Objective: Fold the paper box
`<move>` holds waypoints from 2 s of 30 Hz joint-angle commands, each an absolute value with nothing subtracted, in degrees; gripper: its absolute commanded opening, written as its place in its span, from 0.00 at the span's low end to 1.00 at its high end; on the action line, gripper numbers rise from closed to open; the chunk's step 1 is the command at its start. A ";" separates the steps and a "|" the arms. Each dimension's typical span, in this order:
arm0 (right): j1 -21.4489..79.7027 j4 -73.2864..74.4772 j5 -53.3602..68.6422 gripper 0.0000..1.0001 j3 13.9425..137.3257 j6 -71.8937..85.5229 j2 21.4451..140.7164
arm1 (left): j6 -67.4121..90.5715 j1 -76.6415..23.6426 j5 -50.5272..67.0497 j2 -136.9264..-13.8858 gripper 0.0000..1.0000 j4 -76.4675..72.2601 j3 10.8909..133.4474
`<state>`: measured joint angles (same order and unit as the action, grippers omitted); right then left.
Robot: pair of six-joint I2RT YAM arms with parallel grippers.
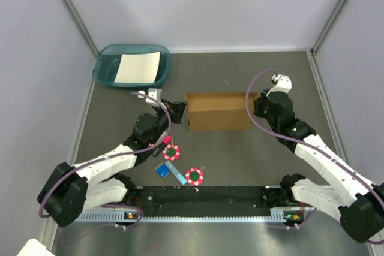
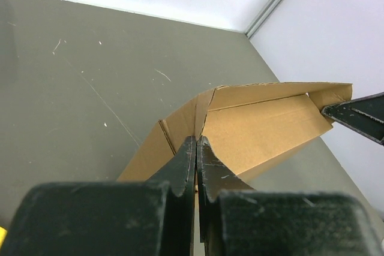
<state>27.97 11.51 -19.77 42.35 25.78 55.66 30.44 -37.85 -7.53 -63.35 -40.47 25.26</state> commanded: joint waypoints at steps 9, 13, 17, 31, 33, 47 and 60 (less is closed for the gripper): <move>28.48 22.15 -18.54 0.00 38.67 26.72 57.57 | 26.19 -38.67 -8.88 -68.54 0.00 -39.72 17.49; 28.48 22.15 -18.54 0.00 38.85 26.54 57.39 | 26.10 -39.29 -8.88 -70.84 0.00 -42.44 16.62; 28.48 22.15 -18.46 0.00 38.93 26.80 56.95 | 24.70 -40.60 -9.75 -73.21 0.00 -47.19 14.59; 28.48 23.82 -18.19 0.00 40.87 26.72 56.25 | 22.94 -40.87 -15.11 -69.70 0.00 -41.14 13.62; 28.48 23.82 -17.93 0.00 40.78 26.89 56.51 | 21.19 -40.87 -16.17 -69.17 0.00 -39.99 13.71; 28.48 24.70 -17.67 0.20 42.10 27.42 55.29 | 17.31 -41.84 -19.69 -69.17 0.04 -38.94 14.06; 28.48 26.98 -20.13 0.33 49.83 24.52 54.05 | 16.70 -42.36 -20.30 -68.73 0.03 -32.96 18.98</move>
